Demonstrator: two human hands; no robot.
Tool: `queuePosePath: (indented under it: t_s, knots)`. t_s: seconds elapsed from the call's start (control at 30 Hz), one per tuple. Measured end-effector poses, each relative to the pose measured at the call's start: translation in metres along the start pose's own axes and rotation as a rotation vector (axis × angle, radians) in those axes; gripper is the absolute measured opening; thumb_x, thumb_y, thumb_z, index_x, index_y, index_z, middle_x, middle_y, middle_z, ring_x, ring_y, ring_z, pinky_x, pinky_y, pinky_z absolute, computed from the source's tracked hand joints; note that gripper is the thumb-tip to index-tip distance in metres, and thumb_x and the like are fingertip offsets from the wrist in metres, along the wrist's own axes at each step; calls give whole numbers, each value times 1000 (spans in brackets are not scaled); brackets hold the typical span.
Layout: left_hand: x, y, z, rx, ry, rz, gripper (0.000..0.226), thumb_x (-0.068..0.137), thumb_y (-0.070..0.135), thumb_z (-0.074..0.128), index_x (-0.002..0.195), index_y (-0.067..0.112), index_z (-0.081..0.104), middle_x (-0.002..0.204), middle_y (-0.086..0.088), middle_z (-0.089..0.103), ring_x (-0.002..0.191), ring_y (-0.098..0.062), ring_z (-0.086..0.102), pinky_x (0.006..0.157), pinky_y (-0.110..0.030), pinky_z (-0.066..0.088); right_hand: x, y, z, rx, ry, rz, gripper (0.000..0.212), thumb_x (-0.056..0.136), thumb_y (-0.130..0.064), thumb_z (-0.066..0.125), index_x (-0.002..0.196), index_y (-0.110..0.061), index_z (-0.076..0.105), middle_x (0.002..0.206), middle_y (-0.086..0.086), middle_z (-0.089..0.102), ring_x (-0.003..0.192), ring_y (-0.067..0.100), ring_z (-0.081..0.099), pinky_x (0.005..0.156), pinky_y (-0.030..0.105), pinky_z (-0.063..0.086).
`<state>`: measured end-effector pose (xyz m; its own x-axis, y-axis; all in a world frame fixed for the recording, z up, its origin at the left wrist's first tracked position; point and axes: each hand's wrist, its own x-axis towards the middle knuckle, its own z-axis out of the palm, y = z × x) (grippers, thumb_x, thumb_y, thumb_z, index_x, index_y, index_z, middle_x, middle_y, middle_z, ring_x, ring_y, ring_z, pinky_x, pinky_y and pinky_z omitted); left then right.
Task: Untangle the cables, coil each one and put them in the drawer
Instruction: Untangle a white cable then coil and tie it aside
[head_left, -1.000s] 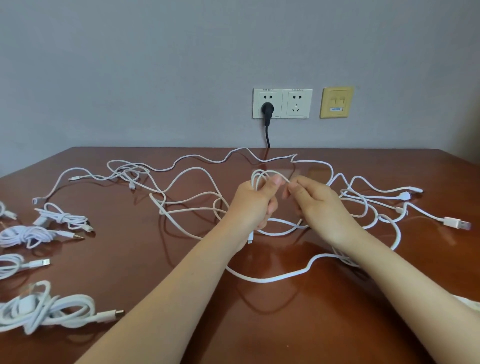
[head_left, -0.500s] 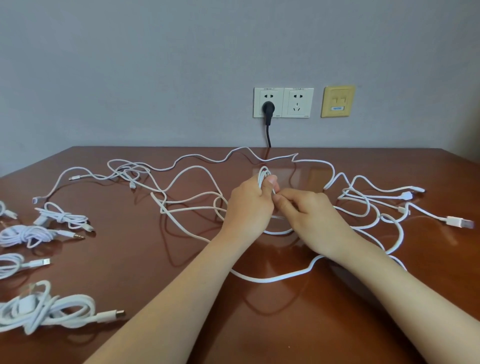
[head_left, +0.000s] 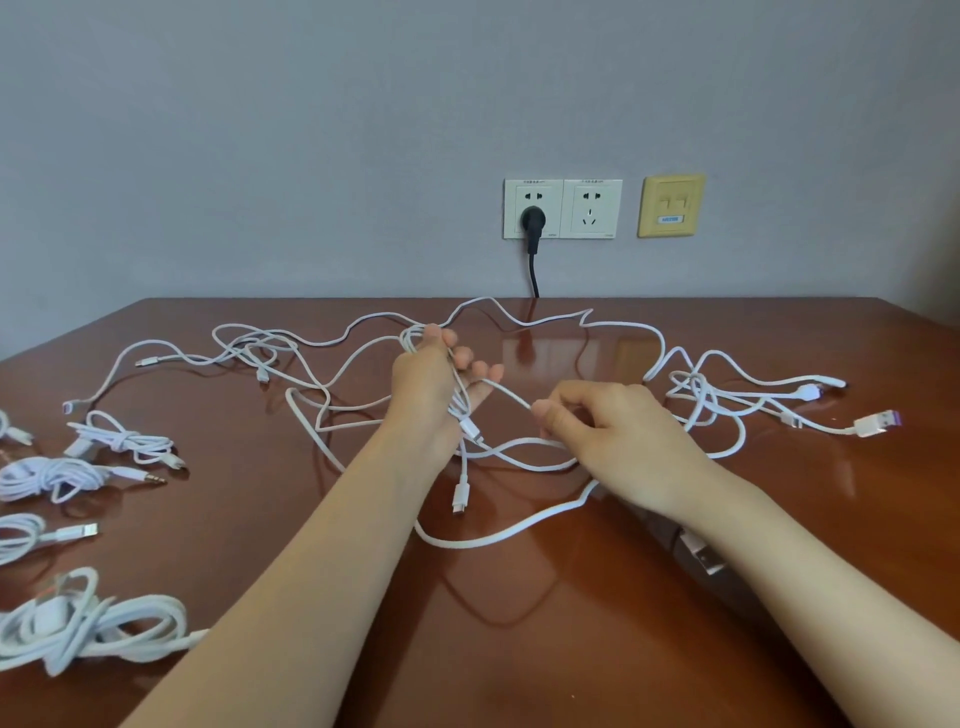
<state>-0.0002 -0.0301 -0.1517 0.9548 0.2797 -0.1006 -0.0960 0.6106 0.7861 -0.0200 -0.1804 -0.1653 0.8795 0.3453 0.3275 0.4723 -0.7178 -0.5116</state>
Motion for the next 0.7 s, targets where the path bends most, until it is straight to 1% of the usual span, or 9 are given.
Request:
queuePosePath:
  t_s: [0.13, 0.2, 0.3, 0.43, 0.5, 0.57, 0.6, 0.63, 0.7]
  knots:
    - [7, 8, -5, 61, 43, 61, 38, 104, 25, 26, 70, 15, 40, 35, 9, 31, 27, -6, 21, 32, -10, 25, -2, -5, -3, -70, -42, -51, 22, 92, -40, 49, 77, -25, 56, 50, -15, 52, 56, 5, 47, 57, 28, 35]
    - [9, 10, -7, 118, 66, 86, 38, 104, 26, 26, 70, 16, 39, 34, 10, 30, 27, -5, 19, 31, -11, 19, -5, -8, -3, -120, -63, -120, 16, 93, -36, 47, 82, -28, 54, 51, -12, 50, 59, 8, 49, 59, 29, 32]
    - [8, 8, -8, 281, 78, 118, 36, 104, 26, 27, 72, 16, 40, 39, 8, 34, 27, -5, 19, 31, -12, 18, -9, -11, -2, -216, -47, -261, 15, 95, -35, 44, 92, -29, 57, 61, -12, 49, 73, 14, 52, 63, 28, 29]
    - [2, -1, -3, 559, -5, 118, 34, 102, 32, 32, 74, 18, 45, 51, 5, 39, 28, -5, 26, 34, -12, 21, -8, -11, 1, -62, 4, -359, 22, 87, -38, 45, 89, -27, 64, 77, -12, 61, 80, 9, 52, 62, 27, 38]
    - [-3, -6, 1, 705, -77, 129, 42, 99, 46, 29, 73, 19, 48, 54, 4, 46, 38, -9, 39, 40, -18, 29, -6, -10, 1, 19, 42, -353, 18, 87, -36, 50, 85, -27, 65, 77, -14, 62, 77, 5, 52, 65, 27, 42]
    - [-8, -9, 5, 854, -119, 157, 53, 96, 54, 22, 71, 20, 53, 58, 4, 53, 55, -16, 48, 51, -25, 36, -5, -9, 0, 69, 82, -328, 11, 89, -32, 57, 82, -29, 65, 73, -24, 60, 74, -2, 52, 65, 22, 41]
    - [-10, -10, 6, 891, -140, 148, 58, 95, 57, 18, 71, 20, 54, 60, 3, 54, 58, -17, 48, 51, -24, 37, -4, -9, 0, 85, 97, -308, 10, 89, -29, 60, 80, -29, 64, 69, -30, 58, 71, -6, 51, 64, 18, 39]
    - [-14, -10, 8, 895, -173, 116, 62, 92, 61, 15, 71, 18, 55, 58, 2, 52, 54, -15, 46, 45, -21, 35, -4, -9, -1, 99, 114, -280, 10, 88, -29, 61, 78, -30, 63, 65, -33, 57, 67, -7, 51, 62, 17, 36]
    - [-20, -10, 10, 851, -289, 32, 67, 86, 67, 11, 65, 15, 48, 46, 3, 40, 37, -9, 34, 37, -14, 23, -2, -9, -2, 144, 178, -205, 15, 82, -32, 66, 73, -27, 56, 58, -24, 56, 58, 0, 49, 55, 19, 32]
